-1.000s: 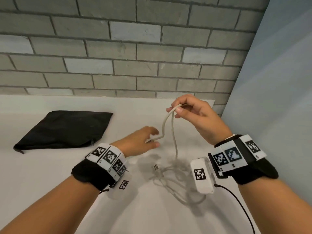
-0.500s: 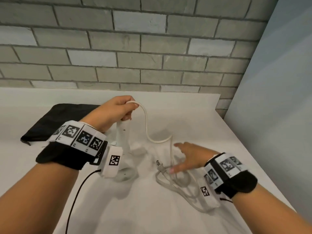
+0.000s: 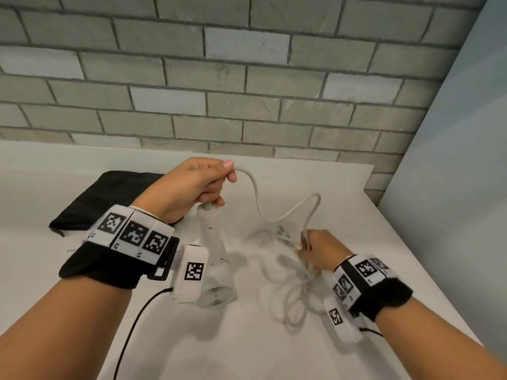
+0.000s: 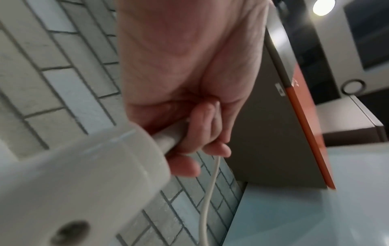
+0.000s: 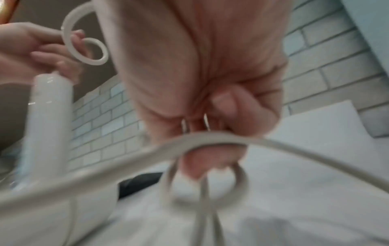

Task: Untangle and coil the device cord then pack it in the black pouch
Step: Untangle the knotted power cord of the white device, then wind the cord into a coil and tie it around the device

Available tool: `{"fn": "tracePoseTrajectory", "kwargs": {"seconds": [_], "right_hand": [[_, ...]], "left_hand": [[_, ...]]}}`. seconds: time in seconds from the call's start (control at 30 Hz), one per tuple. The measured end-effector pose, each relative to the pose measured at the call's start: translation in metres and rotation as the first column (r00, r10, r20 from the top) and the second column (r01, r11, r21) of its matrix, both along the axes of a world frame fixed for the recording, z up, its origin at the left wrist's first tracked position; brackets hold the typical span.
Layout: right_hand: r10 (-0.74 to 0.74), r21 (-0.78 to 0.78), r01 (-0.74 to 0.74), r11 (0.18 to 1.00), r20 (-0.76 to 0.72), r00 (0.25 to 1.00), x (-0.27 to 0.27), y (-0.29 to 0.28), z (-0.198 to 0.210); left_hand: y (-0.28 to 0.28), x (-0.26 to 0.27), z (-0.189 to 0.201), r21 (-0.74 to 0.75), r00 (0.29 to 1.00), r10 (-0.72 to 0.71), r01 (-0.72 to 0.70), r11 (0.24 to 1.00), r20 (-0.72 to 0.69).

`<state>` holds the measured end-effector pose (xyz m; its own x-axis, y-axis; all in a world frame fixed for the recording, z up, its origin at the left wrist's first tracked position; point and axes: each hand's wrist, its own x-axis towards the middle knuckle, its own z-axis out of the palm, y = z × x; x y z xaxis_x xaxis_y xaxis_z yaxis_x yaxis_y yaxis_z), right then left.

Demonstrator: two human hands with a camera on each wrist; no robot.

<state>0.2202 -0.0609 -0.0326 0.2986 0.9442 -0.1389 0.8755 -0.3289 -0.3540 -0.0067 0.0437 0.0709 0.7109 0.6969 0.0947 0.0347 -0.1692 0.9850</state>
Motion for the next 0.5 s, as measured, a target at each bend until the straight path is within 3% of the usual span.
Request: {"fn": "tracePoseTrajectory", "kwargs": {"seconds": [0.07, 0.13, 0.2, 0.3, 0.4, 0.5], "right_hand": [[-0.134, 0.321, 0.178, 0.93, -0.156, 0.979, 0.015, 0.015, 0.015], [-0.117, 0.406, 0.228, 0.885, -0.281, 0.952, 0.026, 0.024, 0.03], [-0.09, 0.417, 0.208, 0.885, -0.285, 0.954, 0.03, 0.026, 0.045], [0.121, 0.511, 0.038, 0.859, -0.274, 0.954, 0.02, 0.024, 0.066], [0.42, 0.513, -0.262, 0.818, -0.22, 0.88, -0.005, 0.023, 0.077], [0.45, 0.401, -0.353, 0.845, -0.177, 0.875, -0.023, 0.032, 0.07]], "left_hand": [[0.001, 0.0, -0.001, -0.064, 0.997, -0.024, 0.028, 0.998, 0.068], [0.0, 0.001, -0.002, -0.109, 0.993, -0.039, 0.052, 0.993, 0.114], [0.0, 0.001, -0.003, -0.142, 0.988, -0.059, 0.08, 0.987, 0.143], [0.003, 0.002, -0.004, -0.19, 0.98, -0.102, 0.134, 0.973, 0.17], [0.005, 0.005, -0.002, -0.226, 0.977, -0.14, 0.174, 0.958, 0.159], [0.004, 0.008, -0.004, -0.222, 0.971, -0.166, 0.202, 0.954, 0.169]]}}
